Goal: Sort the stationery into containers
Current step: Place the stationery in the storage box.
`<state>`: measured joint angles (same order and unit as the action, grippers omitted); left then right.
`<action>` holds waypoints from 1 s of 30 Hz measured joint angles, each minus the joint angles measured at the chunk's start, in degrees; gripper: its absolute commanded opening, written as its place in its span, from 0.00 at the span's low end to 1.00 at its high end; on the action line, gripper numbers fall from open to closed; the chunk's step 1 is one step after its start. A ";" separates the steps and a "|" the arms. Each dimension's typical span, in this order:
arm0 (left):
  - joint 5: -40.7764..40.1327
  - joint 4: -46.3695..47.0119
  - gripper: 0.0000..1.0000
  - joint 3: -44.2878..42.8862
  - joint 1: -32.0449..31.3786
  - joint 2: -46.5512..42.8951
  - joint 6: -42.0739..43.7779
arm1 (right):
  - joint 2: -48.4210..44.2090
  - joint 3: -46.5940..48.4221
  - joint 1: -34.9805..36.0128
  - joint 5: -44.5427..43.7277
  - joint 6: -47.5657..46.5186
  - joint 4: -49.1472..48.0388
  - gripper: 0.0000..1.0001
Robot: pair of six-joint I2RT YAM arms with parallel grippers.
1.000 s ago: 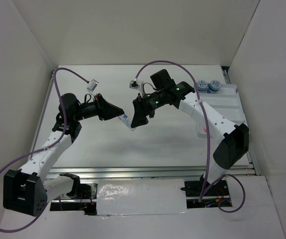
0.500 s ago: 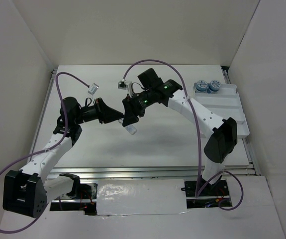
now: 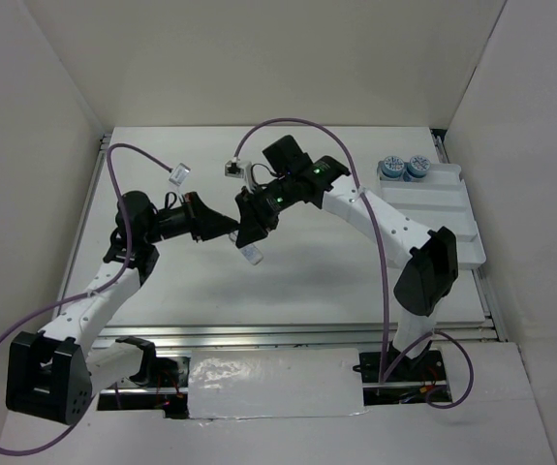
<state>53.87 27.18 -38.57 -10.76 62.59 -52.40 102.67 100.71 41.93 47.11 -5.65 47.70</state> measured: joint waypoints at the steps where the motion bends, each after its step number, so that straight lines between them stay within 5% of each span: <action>1: 0.02 -0.09 0.45 0.00 0.22 0.00 -0.07 | -0.02 -0.04 -0.13 0.00 -0.11 -0.13 0.05; 7: -0.31 -2.62 0.99 -0.20 2.67 -1.38 1.31 | -2.97 -6.05 -3.19 -1.88 -1.55 -0.72 0.00; 14: -1.99 -16.79 0.99 -6.38 5.77 -2.08 14.88 | -9.07 -9.49 -11.69 -11.52 -10.38 2.62 0.00; 23: -4.55 -29.42 0.99 -8.31 5.66 -3.54 28.55 | -20.26 -21.66 -20.92 -44.22 -45.55 3.13 0.00; 30: -6.82 -32.76 0.99 -9.20 4.55 -3.52 33.22 | -12.35 -19.43 -33.97 -59.41 -67.01 0.39 0.00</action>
<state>47.05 -5.58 -47.77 -6.22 59.07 -19.18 90.32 81.28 7.97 -12.29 -72.66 48.10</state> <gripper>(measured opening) 0.993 0.416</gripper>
